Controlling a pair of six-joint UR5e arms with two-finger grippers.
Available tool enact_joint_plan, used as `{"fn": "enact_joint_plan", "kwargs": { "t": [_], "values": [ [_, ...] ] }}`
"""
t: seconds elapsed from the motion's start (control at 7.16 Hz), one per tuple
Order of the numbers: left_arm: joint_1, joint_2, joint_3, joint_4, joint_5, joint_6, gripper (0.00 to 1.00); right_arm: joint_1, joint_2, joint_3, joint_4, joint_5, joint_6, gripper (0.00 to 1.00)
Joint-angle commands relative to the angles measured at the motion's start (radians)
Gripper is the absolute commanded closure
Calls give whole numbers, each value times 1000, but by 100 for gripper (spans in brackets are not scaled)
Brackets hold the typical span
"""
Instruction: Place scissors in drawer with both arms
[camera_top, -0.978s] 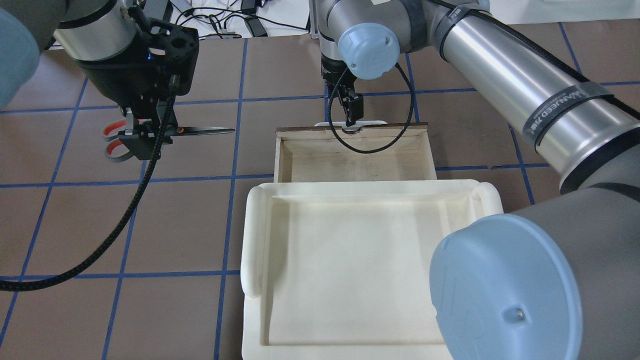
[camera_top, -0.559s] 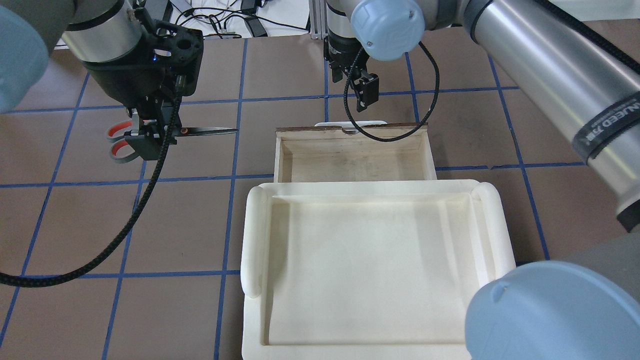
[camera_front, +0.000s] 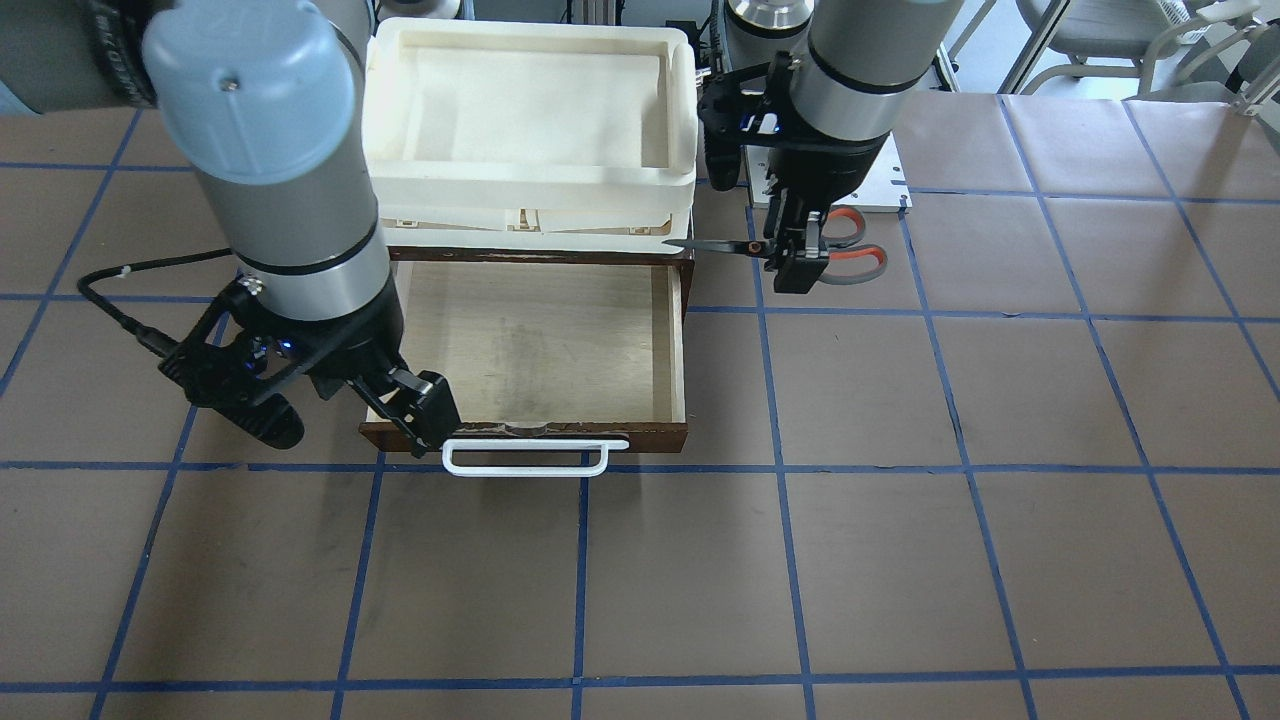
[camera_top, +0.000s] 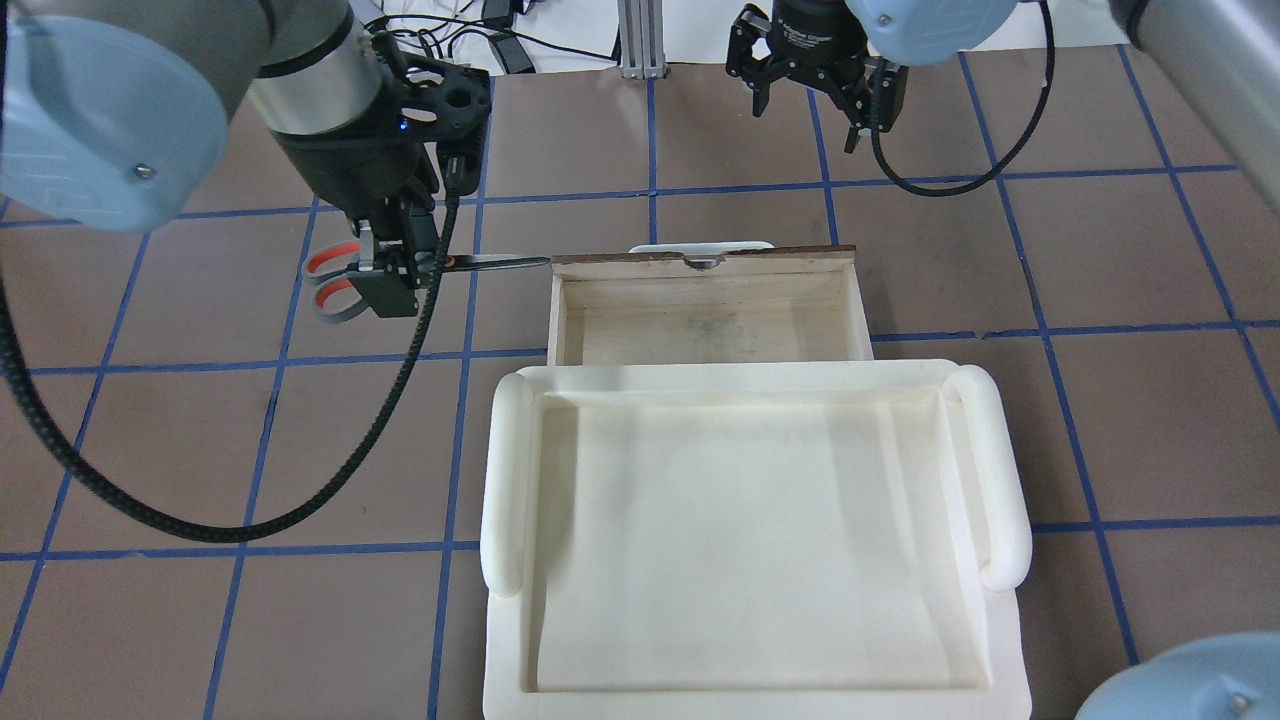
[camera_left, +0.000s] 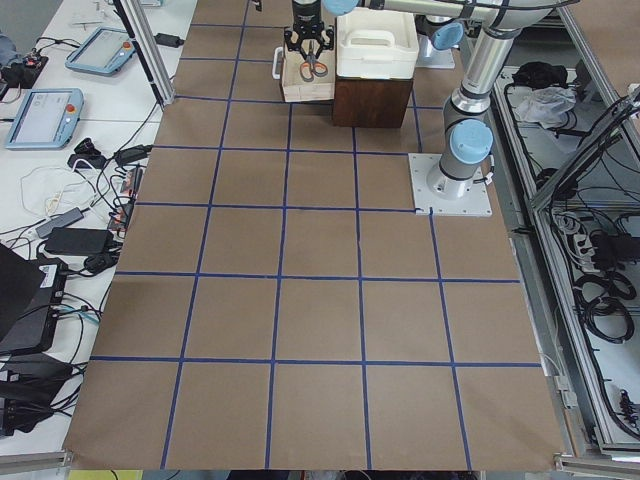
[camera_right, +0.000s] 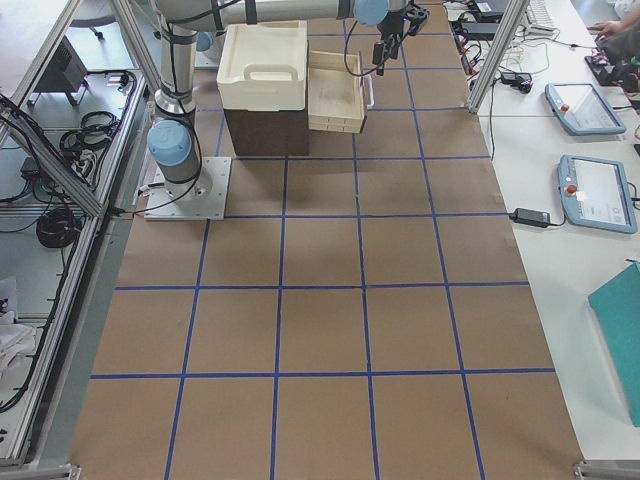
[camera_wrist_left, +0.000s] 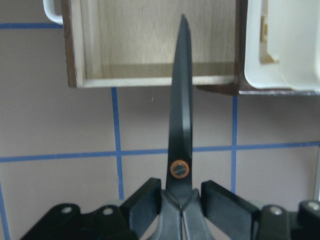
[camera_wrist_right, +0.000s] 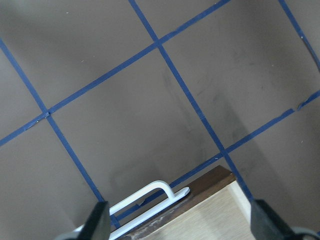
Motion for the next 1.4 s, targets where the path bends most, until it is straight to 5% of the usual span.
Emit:
{"fn": "enact_joint_plan", "kwargs": {
  "t": [0.0, 0.42, 1.26],
  "values": [
    [-114, -97, 7, 126, -4, -92, 76, -53, -36, 15, -3, 27, -261, 0],
    [-218, -226, 24, 251, -39, -201, 76, -73, -69, 24, 8, 29, -583, 0],
    [-304, -340, 34, 280, -114, -248, 76, -112, -141, 82, 13, 69, -697, 0]
  ]
}}
